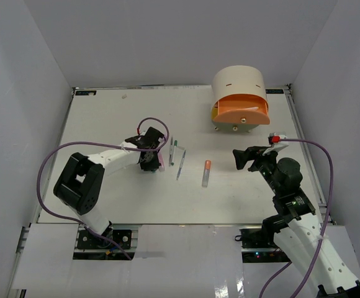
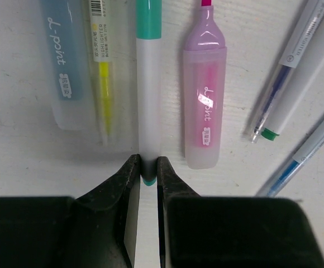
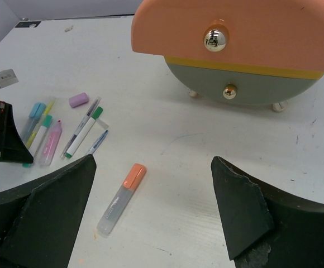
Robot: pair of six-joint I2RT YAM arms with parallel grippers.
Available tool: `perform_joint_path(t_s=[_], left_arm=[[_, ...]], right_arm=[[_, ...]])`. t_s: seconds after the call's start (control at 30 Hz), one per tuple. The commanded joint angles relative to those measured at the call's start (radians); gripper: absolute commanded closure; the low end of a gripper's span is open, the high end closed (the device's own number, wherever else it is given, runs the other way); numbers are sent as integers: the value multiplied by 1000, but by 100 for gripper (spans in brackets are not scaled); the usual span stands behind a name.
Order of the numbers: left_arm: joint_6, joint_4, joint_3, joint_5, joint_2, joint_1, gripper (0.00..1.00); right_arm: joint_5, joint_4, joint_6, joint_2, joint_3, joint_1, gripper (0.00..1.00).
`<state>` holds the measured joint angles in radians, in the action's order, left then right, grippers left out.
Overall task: Sort the stationery into containers
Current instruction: Pick up the pen from the center of the board.
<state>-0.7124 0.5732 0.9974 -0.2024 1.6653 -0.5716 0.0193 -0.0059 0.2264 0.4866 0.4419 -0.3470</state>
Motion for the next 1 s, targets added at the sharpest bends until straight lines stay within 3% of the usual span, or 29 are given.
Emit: perform_joint_path(t_s=[0.0, 0.23, 0.37, 0.6, 0.73, 0.97], left_arm=[[27, 5, 40, 6, -96, -7, 98], [224, 14, 87, 41, -232, -7, 100], [535, -30, 104, 119, -314, -7, 100], [853, -217, 55, 368, -450, -7, 100], [918, -292, 55, 516, -469, -7, 100], [990, -329, 86, 621, -444, -23, 100]], right_arm=[[-9, 7, -16, 6, 29, 2, 10], [-143, -69, -21, 76, 133, -1, 10], [-252, -111, 1, 165, 243, -3, 10], [-450, -167, 51, 398, 478, -7, 9], [-519, -128, 103, 486, 558, -21, 9], [-519, -66, 186, 605, 653, -102, 7]])
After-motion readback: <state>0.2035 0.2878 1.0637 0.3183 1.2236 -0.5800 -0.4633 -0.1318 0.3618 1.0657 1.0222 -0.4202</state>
